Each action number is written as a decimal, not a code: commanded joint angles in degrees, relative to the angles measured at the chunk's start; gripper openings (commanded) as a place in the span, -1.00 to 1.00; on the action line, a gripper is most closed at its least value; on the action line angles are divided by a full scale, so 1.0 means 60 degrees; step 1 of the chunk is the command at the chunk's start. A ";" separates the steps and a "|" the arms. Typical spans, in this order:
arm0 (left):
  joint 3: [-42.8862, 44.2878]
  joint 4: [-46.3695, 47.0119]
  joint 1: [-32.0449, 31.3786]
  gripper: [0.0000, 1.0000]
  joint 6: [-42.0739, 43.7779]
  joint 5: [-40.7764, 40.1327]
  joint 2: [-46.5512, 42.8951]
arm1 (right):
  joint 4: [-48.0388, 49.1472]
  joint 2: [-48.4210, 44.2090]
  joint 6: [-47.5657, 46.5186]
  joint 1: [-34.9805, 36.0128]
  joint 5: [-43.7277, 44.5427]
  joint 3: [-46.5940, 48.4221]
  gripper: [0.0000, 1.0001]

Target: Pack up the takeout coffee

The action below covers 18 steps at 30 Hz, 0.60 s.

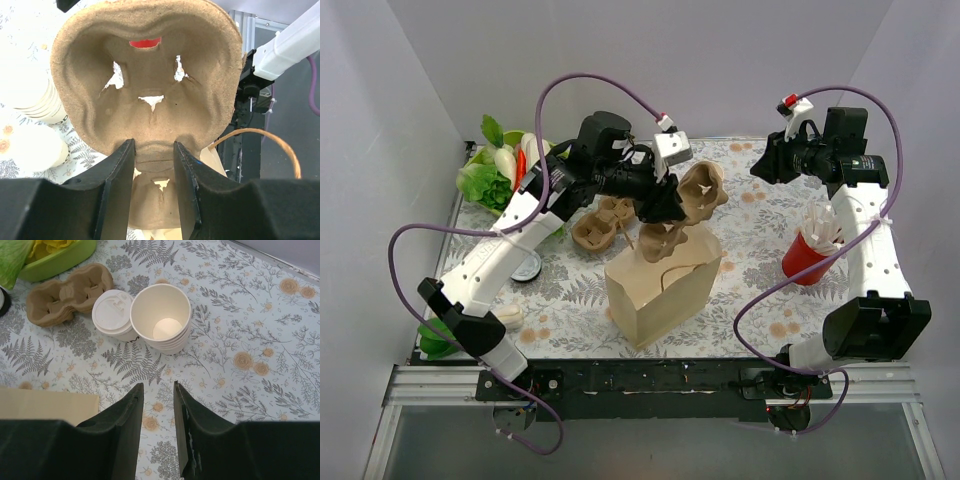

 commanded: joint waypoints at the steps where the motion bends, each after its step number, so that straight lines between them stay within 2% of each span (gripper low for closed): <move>1: 0.0535 0.0085 -0.0409 -1.00 0.0119 -0.0362 -0.0314 | 0.0172 -0.0360 0.0157 -0.0010 -0.0317 -0.0053 -0.24; 4: 0.1209 0.0027 -0.0483 -1.00 0.0017 -0.0406 -0.0167 | 0.0143 -0.0404 0.0158 -0.0010 -0.0376 -0.0053 -0.24; 7: 0.1299 -0.0047 -0.0498 -1.00 -0.0216 -0.0290 -0.0239 | 0.0099 -0.0477 0.0158 -0.0010 -0.0434 -0.0112 -0.24; 13: -0.0077 -0.0062 -0.0527 -1.00 -0.0729 -0.0231 -0.0854 | 0.0114 -0.0682 0.0128 -0.0010 -0.0493 -0.0419 -0.25; 18: -0.0956 0.0157 -0.0542 -1.00 -0.0862 -0.0947 -0.1089 | 0.0216 -0.0858 0.0187 -0.0025 -0.0508 -0.0580 -0.24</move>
